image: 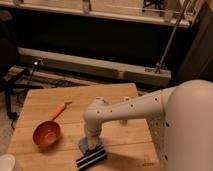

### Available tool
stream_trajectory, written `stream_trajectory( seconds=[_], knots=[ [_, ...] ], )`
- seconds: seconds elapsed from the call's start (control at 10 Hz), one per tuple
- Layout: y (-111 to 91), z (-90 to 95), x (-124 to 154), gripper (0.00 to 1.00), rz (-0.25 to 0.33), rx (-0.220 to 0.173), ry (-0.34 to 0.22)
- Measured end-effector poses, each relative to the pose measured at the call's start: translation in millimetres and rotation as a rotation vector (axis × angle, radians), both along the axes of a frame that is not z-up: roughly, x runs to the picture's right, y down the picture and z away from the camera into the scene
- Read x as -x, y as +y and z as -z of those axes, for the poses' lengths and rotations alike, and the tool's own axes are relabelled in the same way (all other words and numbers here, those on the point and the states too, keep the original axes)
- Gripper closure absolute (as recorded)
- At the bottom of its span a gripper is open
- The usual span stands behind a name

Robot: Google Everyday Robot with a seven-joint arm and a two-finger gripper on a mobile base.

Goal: Wipe the white sponge on the table

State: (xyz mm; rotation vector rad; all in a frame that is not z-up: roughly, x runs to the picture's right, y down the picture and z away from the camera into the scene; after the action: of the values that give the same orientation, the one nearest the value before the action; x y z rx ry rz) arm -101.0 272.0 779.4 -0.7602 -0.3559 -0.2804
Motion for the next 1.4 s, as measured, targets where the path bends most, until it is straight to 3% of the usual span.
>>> stream_trajectory(
  seconds=[0.4, 0.7, 1.0, 1.4],
  knots=[
    [2, -6.6, 33, 0.69, 0.071, -0.008, -0.076],
    [-11, -17.0, 54, 0.69, 0.111, -0.038, -0.114],
    [-29, -29.6, 61, 0.69, 0.132, -0.07, -0.121],
    [-53, -61.8, 67, 0.69, 0.137, -0.097, -0.105]
  ],
)
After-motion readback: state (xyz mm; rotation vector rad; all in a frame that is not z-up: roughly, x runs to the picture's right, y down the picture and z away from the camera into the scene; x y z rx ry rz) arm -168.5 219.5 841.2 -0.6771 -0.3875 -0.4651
